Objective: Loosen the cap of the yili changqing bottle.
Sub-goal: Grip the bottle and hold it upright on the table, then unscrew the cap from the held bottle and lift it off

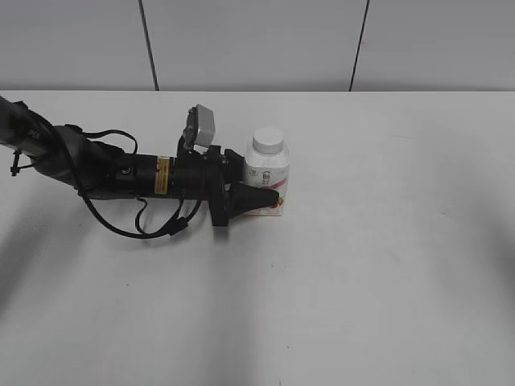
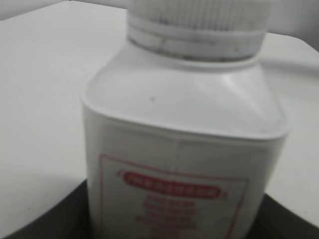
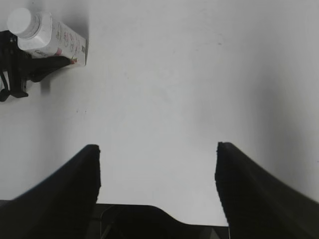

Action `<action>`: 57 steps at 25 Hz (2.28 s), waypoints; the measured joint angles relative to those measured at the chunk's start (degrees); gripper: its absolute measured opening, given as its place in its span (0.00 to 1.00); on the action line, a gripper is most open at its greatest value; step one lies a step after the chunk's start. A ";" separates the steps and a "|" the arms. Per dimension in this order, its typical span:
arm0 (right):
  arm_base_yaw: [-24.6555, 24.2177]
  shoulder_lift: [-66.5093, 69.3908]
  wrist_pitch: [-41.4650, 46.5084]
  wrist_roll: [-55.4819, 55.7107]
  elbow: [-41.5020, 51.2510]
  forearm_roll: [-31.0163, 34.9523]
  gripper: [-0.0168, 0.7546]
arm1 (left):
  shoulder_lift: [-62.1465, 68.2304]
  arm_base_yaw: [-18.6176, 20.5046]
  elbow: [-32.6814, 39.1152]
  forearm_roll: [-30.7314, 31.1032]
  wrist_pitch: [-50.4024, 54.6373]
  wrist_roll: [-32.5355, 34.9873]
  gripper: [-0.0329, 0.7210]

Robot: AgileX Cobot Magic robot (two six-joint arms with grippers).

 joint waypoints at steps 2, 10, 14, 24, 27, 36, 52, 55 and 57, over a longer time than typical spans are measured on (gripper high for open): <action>0.07 4.41 2.53 -0.01 -3.33 1.06 0.75 | 0.00 0.00 0.00 -0.73 0.13 0.28 0.60; 9.88 20.66 3.22 4.87 -14.33 2.34 0.75 | 0.00 -0.35 0.00 -2.18 0.13 1.40 0.60; 16.16 29.61 3.22 11.08 -22.23 0.80 0.75 | 0.00 -0.65 0.00 -3.01 0.19 1.77 0.60; 24.06 49.60 3.83 17.38 -40.99 -0.63 0.75 | 0.00 -3.07 0.06 -3.08 0.69 2.06 0.60; 25.54 54.65 5.74 18.03 -45.04 -0.80 0.75 | 0.00 -2.97 0.06 -2.97 1.20 2.06 0.60; 26.71 62.34 7.77 18.98 -51.20 -1.37 0.75 | 1.31 -2.97 0.06 -5.05 0.04 2.22 0.60; 28.62 65.28 7.03 19.28 -54.08 -4.16 0.75 | 1.69 -2.86 0.06 -5.76 -0.73 2.44 0.59; 28.62 66.40 6.90 19.39 -54.12 -4.63 0.75 | 1.50 -2.86 0.06 -4.87 -0.62 2.44 0.59; 28.62 67.16 6.82 19.56 -54.28 -4.71 0.75 | 1.24 -2.75 0.06 -4.17 -0.27 2.44 0.59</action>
